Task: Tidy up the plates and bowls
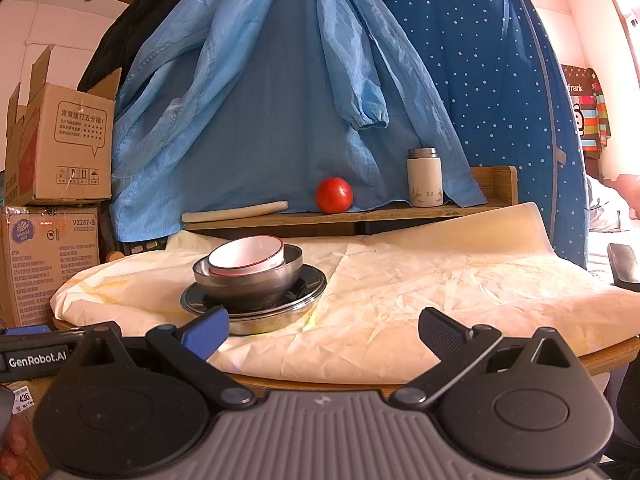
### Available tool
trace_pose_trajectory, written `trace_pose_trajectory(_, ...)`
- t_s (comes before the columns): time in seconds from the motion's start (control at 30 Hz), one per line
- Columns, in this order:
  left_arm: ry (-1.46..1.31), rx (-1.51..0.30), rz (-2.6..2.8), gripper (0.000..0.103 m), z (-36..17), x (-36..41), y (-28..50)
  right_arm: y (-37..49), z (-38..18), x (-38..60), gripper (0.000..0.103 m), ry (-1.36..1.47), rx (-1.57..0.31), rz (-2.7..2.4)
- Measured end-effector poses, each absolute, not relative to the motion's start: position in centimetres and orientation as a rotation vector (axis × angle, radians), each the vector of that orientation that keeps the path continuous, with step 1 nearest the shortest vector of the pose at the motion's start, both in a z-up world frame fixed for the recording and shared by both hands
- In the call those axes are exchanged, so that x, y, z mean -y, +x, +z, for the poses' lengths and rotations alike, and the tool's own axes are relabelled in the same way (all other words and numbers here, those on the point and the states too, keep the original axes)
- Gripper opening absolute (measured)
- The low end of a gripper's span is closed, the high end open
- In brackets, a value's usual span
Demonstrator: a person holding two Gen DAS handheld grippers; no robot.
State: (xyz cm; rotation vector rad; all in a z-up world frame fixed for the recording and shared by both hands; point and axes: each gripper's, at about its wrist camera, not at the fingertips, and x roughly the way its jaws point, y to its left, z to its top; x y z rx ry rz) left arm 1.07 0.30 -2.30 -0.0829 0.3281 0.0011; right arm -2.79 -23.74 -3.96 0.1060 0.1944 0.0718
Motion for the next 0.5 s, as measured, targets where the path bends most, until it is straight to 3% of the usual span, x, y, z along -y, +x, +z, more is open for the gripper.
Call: trace_pose_trajectory(0.5,-0.081,-0.33,0.003,0.102,-2.26,-0.32,1.09,-2.76,-3.95,23.75,0.103,0.106,-0.195,0.071)
